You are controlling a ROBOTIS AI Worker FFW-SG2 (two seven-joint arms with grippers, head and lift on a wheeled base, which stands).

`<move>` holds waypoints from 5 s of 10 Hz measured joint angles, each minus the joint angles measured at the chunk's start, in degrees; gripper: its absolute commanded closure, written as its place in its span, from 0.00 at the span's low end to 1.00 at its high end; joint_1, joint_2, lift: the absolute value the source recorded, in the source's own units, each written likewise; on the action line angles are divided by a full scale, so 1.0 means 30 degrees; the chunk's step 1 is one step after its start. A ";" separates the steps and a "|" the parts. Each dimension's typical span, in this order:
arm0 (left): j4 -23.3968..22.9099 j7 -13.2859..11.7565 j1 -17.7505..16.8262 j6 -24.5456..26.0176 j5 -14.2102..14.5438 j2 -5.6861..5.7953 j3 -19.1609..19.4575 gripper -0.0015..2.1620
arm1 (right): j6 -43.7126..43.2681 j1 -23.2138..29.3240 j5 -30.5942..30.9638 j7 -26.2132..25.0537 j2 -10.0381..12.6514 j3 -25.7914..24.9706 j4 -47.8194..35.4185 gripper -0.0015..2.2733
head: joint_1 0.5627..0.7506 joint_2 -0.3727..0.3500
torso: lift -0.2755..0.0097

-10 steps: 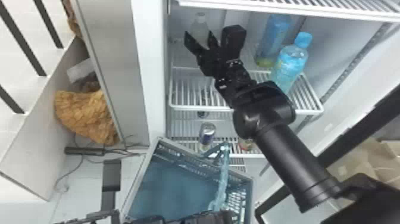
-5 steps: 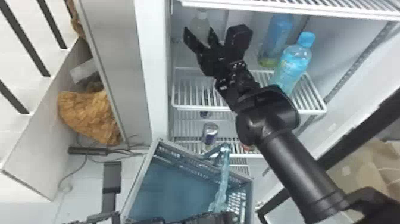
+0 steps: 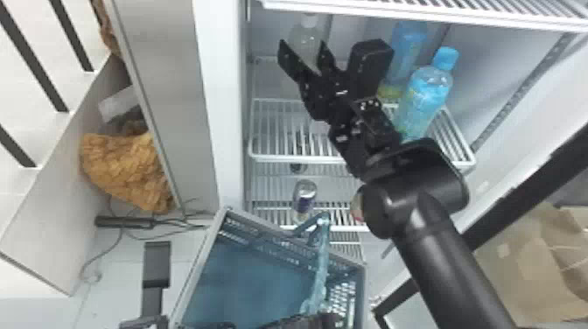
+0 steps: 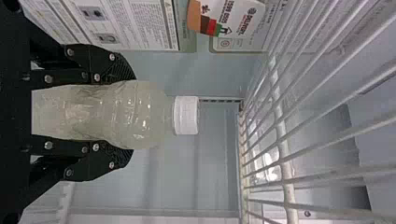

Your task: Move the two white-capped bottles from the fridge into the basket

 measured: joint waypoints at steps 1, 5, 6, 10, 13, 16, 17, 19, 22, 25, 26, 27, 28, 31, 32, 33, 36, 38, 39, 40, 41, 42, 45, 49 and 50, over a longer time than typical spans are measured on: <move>-0.0021 0.0000 0.0058 0.0000 -0.0001 -0.0020 0.0043 0.55 | 0.0564 0.0738 -0.0102 0.0087 -0.0144 -0.0252 -0.1109 0.39 | 0.70 0.31 | 0.97; -0.0066 -0.0029 0.0223 0.0000 -0.0026 -0.0102 0.0167 0.55 | 0.2669 0.4015 -0.0972 0.0335 -0.0639 -0.1405 -0.6267 0.39 | 0.70 0.28 | 0.97; -0.0067 -0.0038 0.0259 0.0000 -0.0036 -0.0113 0.0184 0.55 | 0.3092 0.4712 -0.1126 0.0514 -0.0752 -0.1656 -0.7259 0.39 | 0.70 0.27 | 0.97; -0.0159 -0.0088 0.0368 -0.0047 -0.0070 -0.0145 0.0298 0.55 | 0.3631 0.8047 -0.1803 0.0660 -0.1156 -0.2468 -1.1059 0.39 | 0.70 0.24 | 0.97; -0.0160 -0.0100 0.0378 -0.0093 -0.0078 -0.0145 0.0333 0.55 | 0.3987 1.0754 -0.2151 0.0661 -0.0868 -0.3591 -1.3289 0.39 | 0.70 0.19 | 0.97; -0.0160 -0.0117 0.0372 -0.0094 -0.0077 -0.0145 0.0339 0.55 | 0.4032 1.3005 -0.2093 0.0660 -0.0596 -0.4590 -1.5332 0.39 | 0.70 0.12 | 0.97; -0.0160 -0.0117 0.0371 -0.0094 -0.0077 -0.0145 0.0342 0.55 | 0.4302 1.3980 -0.2172 0.0688 -0.0589 -0.4919 -1.6325 0.39 | 0.70 0.10 | 0.97; -0.0160 -0.0117 0.0371 -0.0094 -0.0076 -0.0145 0.0375 0.55 | 0.5348 1.5616 -0.2151 0.0919 -0.0634 -0.5441 -1.7936 0.39 | 0.70 0.08 | 0.97; -0.0160 -0.0117 0.0355 -0.0093 -0.0076 -0.0145 0.0388 0.55 | 0.7659 1.7769 -0.1797 0.1561 -0.0624 -0.6560 -2.0139 0.39 | 0.70 0.04 | 0.97; -0.0160 -0.0116 0.0494 -0.0093 -0.0077 -0.0149 0.0465 0.55 | 1.0591 1.9886 -0.1206 0.2083 -0.0205 -0.7484 -2.2067 0.39 | 0.70 0.03 | 0.97; -0.0160 -0.0116 0.0510 -0.0093 -0.0077 -0.0149 0.0453 0.55 | 1.1492 2.0312 -0.1179 0.2309 -0.0123 -0.7657 -2.2401 0.39 | 0.70 0.03 | 0.97; -0.0160 -0.0116 0.0534 -0.0093 -0.0081 -0.0148 0.0448 0.55 | 1.2610 2.0672 -0.1166 0.2366 -0.0085 -0.7774 -2.2712 0.39 | 0.70 0.03 | 0.97; -0.0159 -0.0116 0.0566 -0.0083 -0.0102 -0.0146 0.0464 0.55 | 1.3883 2.0821 -0.1118 0.2550 -0.0027 -0.7953 -2.2904 0.39 | 0.70 0.03 | 0.97; -0.0159 -0.0116 0.0606 -0.0047 -0.0127 -0.0145 0.0452 0.55 | 1.6954 2.0439 -0.1475 0.2814 0.0064 -0.8171 -2.2686 0.39 | 0.70 0.03 | 0.97; -0.0159 -0.0116 0.0606 -0.0046 -0.0132 -0.0144 0.0453 0.55 | 1.7758 2.0068 -0.1815 0.3193 0.0057 -0.8146 -2.2242 0.39 | 0.70 0.03 | 0.97; -0.0159 -0.0116 0.0606 -0.0046 -0.0146 -0.0144 0.0471 0.55 | 1.8527 1.9683 -0.2081 0.3561 0.0056 -0.8163 -2.1832 0.39 | 0.70 0.03 | 0.97; -0.0160 -0.0116 0.0694 -0.0046 -0.0153 -0.0172 0.0526 0.55 | 2.1292 1.8165 -0.2714 0.4731 -0.0047 -0.8254 -2.0590 0.39 | 0.70 0.03 | 0.97; -0.0158 -0.0116 0.0698 -0.0046 -0.0136 -0.0174 0.0529 0.55 | 2.2148 1.7283 -0.4011 0.5254 -0.0461 -0.7823 -1.9161 0.29 | 0.70 0.03 | 0.97; -0.0158 -0.0116 0.0698 -0.0046 -0.0138 -0.0174 0.0529 0.55 | 2.2225 1.7005 -0.4263 0.5358 -0.0585 -0.7680 -1.8655 0.24 | 0.70 0.03 | 0.97; -0.0158 -0.0116 0.0699 -0.0045 -0.0147 -0.0174 0.0532 0.55 | 2.2240 1.6910 -0.4174 0.5355 -0.0602 -0.7617 -1.8566 0.19 | 0.70 0.03 | 0.97; -0.0157 -0.0133 0.0716 -0.0041 -0.0142 -0.0175 0.0556 0.55 | 2.2244 1.6876 -0.3989 0.5337 -0.0583 -0.7599 -1.8570 0.15 | 0.70 0.03 | 0.97; -0.0159 -0.0122 0.0742 -0.0046 -0.0129 -0.0187 0.0588 0.55 | 2.2218 1.6867 -0.3818 0.5336 -0.0563 -0.7595 -1.8627 0.12 | 0.70 0.03 | 0.97; -0.0160 -0.0177 0.0827 -0.0046 -0.0114 -0.0238 0.0681 0.55 | 2.0779 1.7235 -0.2874 0.5320 -0.0279 -0.7798 -1.9227 0.10 | 0.70 0.03 | 0.97; -0.0252 -0.0175 0.0935 -0.0046 -0.0151 -0.0291 0.0763 0.55 | 1.5767 1.8246 -0.1309 0.4789 0.0190 -0.8061 -2.0210 0.09 | 0.70 0.03 | 0.97; -0.0253 -0.0175 0.0935 -0.0046 -0.0137 -0.0291 0.0775 0.55 | 1.3941 1.8421 -0.1244 0.4763 0.0246 -0.8048 -2.0042 0.08 | 0.70 0.03 | 0.97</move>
